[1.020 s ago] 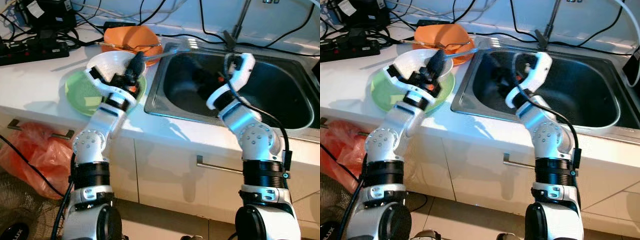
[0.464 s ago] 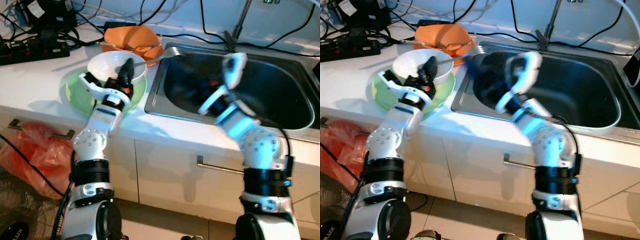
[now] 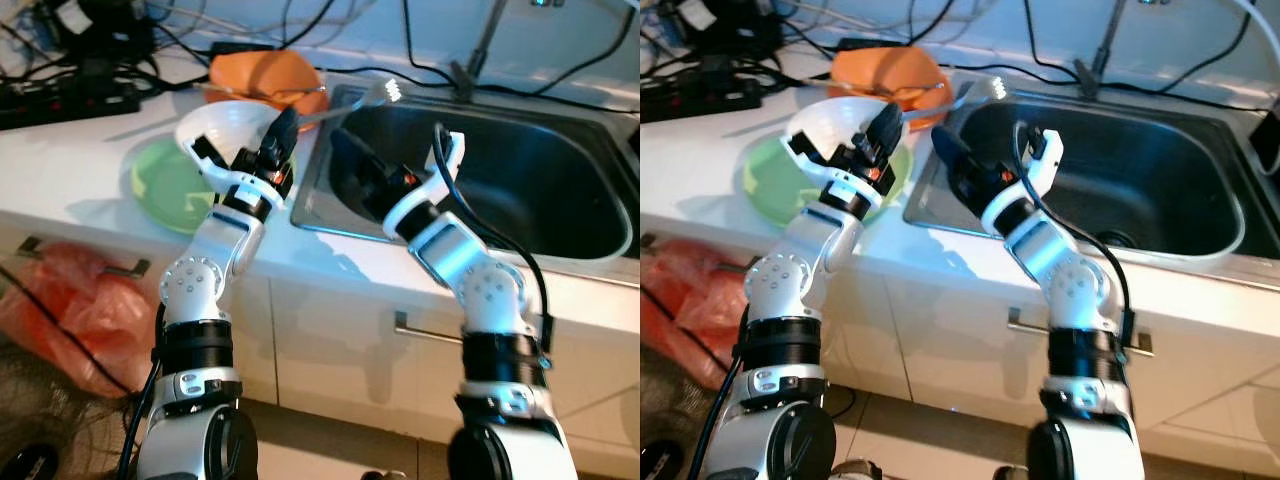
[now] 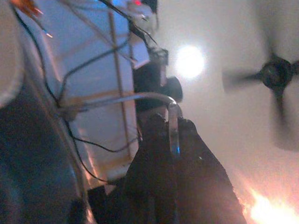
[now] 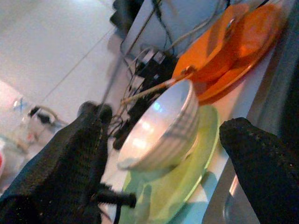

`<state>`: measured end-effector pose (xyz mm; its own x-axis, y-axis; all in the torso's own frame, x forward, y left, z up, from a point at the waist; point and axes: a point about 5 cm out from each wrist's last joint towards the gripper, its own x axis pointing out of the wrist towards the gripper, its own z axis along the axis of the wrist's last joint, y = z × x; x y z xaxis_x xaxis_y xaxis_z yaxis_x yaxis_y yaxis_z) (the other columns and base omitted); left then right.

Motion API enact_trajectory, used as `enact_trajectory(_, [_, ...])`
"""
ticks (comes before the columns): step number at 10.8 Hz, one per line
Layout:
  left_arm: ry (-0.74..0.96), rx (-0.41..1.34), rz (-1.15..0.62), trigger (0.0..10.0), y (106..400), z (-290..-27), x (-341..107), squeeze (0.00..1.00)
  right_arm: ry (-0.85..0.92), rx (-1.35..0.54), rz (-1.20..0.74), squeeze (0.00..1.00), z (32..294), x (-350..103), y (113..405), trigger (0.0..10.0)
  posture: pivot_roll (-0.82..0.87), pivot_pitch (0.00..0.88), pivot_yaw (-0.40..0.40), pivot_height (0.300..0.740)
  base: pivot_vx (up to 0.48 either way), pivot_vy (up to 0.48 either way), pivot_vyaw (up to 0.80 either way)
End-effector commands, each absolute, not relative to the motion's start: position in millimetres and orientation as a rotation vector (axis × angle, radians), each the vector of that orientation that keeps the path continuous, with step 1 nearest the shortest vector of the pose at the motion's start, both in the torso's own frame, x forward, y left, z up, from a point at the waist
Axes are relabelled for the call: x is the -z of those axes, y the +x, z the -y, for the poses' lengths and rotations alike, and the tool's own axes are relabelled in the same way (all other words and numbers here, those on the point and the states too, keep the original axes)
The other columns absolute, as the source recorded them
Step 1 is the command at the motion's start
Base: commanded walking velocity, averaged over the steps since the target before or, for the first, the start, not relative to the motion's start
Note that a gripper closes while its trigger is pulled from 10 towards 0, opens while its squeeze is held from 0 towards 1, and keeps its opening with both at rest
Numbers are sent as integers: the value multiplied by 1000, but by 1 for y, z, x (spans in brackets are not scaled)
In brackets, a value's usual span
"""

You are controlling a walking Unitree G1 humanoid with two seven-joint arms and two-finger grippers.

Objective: Kitchen organization

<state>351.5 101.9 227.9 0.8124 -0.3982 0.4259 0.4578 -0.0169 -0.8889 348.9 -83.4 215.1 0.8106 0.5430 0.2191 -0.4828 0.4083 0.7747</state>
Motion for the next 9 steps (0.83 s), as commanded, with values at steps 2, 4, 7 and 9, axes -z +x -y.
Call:
enact_trajectory(2, [-1439,743,31,0,343,-94,-228,0,994,-591,-5,0,87,-227,360,10000,82,85,-33,740,0,0,0])
enact_trajectory(4, [-1433,704,21,0,346,-96,-223,0,983,-639,38,0,82,-237,360,10000,79,87,-34,740,0,0,0])
enact_trajectory(7, [-1433,655,57,0,352,-109,-226,0,953,-649,35,0,83,-235,359,10000,76,89,-35,740,0,0,0])
enact_trajectory(9, [-1439,698,32,0,346,-100,-225,0,953,-621,39,0,85,-232,361,10000,74,89,-32,740,0,0,0])
